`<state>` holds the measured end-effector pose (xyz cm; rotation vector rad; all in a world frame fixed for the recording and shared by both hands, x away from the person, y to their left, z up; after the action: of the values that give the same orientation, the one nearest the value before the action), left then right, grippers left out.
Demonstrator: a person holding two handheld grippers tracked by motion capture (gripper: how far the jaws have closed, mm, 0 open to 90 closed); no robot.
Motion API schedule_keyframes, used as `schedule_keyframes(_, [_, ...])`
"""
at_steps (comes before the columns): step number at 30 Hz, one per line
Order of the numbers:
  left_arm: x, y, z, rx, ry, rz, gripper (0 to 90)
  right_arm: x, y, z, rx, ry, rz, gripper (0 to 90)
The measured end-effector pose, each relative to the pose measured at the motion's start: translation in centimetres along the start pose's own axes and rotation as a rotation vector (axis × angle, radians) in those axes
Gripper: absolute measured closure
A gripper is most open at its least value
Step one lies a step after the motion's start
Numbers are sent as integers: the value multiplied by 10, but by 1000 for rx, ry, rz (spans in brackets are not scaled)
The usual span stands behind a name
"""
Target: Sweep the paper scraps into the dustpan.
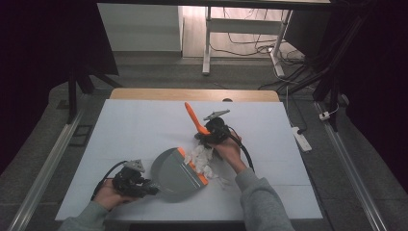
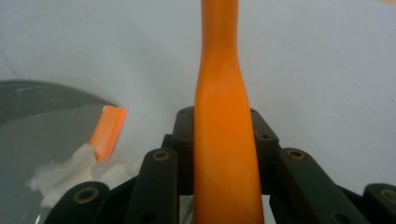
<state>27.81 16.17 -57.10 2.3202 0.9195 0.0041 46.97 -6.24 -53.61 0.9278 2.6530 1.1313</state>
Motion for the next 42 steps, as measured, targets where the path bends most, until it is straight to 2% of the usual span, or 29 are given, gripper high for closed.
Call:
schedule_keyframes(11, [0,0,0,1,0,-1,611,23,0,4,2,39,-20,703])
schedule_keyframes(23, [-1,0,0,6,3,-1,610,68,3,14,13,127,-94,702])
schedule_keyframes(25, [-1,0,0,9,4,0,611,76,4,15,12,133,-118,702])
schedule_keyframes(30, [-1,0,0,8,4,1,611,90,7,15,4,164,-134,702])
schedule_keyframes(36, [-1,0,0,8,3,2,610,103,9,15,-11,209,-140,702])
schedule_keyframes(39, [-1,0,0,8,3,2,611,108,12,12,-27,206,-158,702])
schedule_keyframes(42, [-1,0,0,8,4,2,611,107,16,7,-54,192,-161,702])
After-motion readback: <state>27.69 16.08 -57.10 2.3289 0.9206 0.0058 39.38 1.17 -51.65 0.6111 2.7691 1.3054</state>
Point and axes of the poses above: each handheld gripper's, and its own axes: z roughly forward along the jaws, y roughly out of its top, x roughly to its left, the point moved 6 cm from there along z, roughly forward along the jaws, and after that the axes turned 7 degrees about y, right-handed, at the moved point
